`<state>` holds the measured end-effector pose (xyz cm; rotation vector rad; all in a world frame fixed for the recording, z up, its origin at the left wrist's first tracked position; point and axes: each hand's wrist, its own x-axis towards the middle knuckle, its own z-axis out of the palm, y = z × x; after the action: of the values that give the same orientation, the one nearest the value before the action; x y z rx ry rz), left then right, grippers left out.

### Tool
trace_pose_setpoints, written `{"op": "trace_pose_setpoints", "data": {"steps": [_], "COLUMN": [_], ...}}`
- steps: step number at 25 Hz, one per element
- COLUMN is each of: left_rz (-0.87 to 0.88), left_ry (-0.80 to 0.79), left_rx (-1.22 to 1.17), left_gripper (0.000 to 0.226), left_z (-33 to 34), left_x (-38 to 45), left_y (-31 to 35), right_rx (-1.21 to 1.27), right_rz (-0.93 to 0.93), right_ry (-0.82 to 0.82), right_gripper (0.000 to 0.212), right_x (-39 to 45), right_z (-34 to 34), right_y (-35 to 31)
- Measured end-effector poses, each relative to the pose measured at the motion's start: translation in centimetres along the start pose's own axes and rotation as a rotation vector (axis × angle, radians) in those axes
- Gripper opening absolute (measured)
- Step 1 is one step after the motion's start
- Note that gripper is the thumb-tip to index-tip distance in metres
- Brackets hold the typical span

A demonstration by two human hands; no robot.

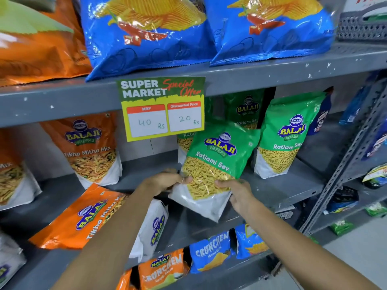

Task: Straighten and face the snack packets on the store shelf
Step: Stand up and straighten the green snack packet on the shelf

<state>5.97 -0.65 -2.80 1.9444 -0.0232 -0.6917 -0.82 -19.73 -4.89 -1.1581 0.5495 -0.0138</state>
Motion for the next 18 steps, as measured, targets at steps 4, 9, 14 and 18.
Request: {"op": "trace_pose_setpoints", "data": {"steps": [4, 9, 14, 18], "left_rz": [0.171, 0.256, 0.351, 0.364], "left_ry": [0.148, 0.22, 0.406, 0.522], "left_rx": [-0.081, -0.173, -0.171, -0.186], "left_gripper": [0.025, 0.035, 0.05, 0.056], "left_z": [2.8, 4.9, 6.5, 8.4], "left_x": [-1.6, -1.4, 0.5, 2.1], "left_y": [0.2, 0.3, 0.5, 0.1], "right_rx": [-0.112, -0.229, -0.322, -0.465], "right_rz": [-0.221, -0.296, -0.305, -0.247], "right_ry": [-0.097, -0.174, -0.199, -0.258], "right_gripper": [0.038, 0.055, 0.059, 0.065], "right_x": [-1.3, -0.3, 3.3, 6.4], "right_z": [-1.1, -2.3, -1.9, -1.5], "right_y": [-3.1, -4.7, -6.3, -7.3]}}
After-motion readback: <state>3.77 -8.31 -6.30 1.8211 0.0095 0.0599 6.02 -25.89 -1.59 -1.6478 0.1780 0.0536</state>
